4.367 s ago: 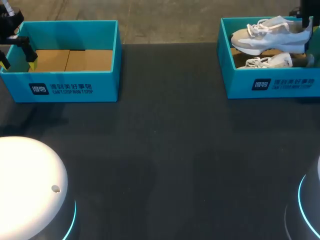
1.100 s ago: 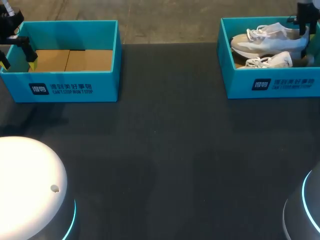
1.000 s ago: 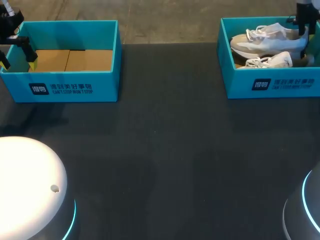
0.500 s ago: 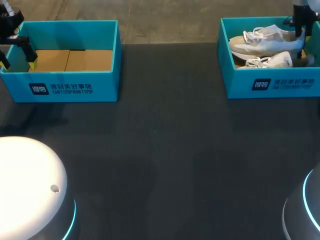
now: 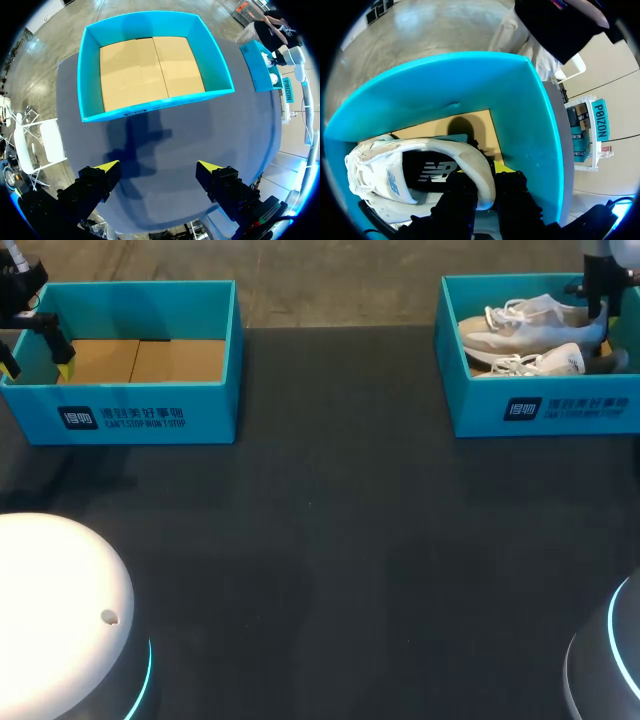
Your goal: Take the shoe out of the shoebox, open the shoe tongue, remove and reinsert the insole, then place the shoe into the shoebox
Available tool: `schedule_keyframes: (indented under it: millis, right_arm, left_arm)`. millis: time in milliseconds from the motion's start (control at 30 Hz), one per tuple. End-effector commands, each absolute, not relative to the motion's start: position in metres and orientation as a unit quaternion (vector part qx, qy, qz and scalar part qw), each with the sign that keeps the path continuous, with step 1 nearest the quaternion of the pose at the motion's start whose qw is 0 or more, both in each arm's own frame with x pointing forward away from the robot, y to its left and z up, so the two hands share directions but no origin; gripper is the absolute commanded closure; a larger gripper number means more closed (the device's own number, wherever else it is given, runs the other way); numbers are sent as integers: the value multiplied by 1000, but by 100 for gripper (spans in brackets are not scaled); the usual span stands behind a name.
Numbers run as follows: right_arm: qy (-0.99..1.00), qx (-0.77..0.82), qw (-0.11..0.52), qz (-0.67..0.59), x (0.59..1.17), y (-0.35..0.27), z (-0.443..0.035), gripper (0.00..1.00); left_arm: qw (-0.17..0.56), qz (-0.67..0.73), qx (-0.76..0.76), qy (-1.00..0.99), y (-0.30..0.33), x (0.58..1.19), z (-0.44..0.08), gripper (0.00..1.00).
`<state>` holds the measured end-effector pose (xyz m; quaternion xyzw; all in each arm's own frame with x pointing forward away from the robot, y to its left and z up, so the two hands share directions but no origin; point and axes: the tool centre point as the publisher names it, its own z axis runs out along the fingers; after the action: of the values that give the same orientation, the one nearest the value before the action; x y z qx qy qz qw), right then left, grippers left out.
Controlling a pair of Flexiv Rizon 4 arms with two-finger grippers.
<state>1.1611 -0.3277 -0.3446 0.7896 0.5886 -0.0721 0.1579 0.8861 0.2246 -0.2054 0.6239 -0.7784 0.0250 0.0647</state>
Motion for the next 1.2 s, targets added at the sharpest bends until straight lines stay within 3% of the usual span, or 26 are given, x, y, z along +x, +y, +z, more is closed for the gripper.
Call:
schedule_keyframes:
  millis: [33, 900, 1000, 1067, 1100, 1200]
  right_arm:
    - [589, 790, 153, -76, 1168, -329, -348, 100]
    - [595, 789, 133, -73, 1166, -328, -362, 100]
    - [596, 789, 131, -70, 1165, -328, -360, 60]
    - [596, 789, 130, -68, 1165, -328, -358, 17]
    - [597, 789, 130, -67, 1164, -327, -357, 9]
    - [597, 789, 130, -66, 1163, -327, -354, 5]
  left_arm:
    - [64, 24, 624, -778, 224, 885, -205, 0]
    - [64, 24, 624, -778, 224, 885, -205, 0]
    - [64, 24, 624, -778, 224, 885, -205, 0]
    - [64, 24, 624, -778, 224, 885, -205, 0]
    - [64, 24, 624, -778, 224, 885, -205, 0]
    - [64, 24, 624, -778, 224, 885, -205, 0]
